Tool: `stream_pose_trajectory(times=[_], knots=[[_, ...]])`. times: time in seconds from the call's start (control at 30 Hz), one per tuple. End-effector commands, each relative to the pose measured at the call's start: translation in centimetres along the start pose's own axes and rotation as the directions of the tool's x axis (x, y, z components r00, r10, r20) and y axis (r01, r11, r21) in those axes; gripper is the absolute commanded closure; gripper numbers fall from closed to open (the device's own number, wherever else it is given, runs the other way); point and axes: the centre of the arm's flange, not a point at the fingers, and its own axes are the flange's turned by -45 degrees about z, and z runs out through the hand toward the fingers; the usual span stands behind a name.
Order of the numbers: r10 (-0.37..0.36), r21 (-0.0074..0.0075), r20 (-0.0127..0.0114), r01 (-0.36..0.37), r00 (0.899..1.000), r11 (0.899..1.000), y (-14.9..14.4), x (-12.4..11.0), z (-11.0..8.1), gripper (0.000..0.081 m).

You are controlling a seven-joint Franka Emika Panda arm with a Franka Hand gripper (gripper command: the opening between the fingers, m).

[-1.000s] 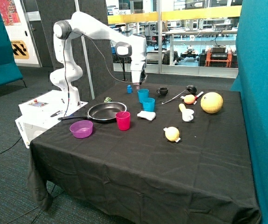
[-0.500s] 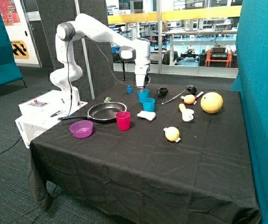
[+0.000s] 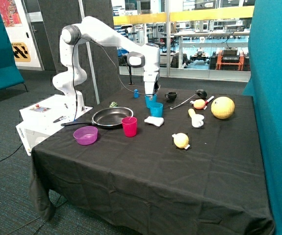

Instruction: Stack the cups

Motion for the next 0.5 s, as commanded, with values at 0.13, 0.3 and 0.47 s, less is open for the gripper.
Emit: stream_pose_trajectory(times=[0.13, 0.3, 0.47], knots=[[0.006, -0.0008, 0.0004, -0.006, 1.000, 1.000, 0.4, 1.0, 1.5, 0.0248], [0.003, -0.0008, 0.0004, -0.003, 1.000, 1.000, 0.4, 1.3, 2.1, 0.0258], [0.000, -0.0008, 0.0004, 0.000, 1.000, 1.000, 0.3, 1.7, 2.6, 0.0265]])
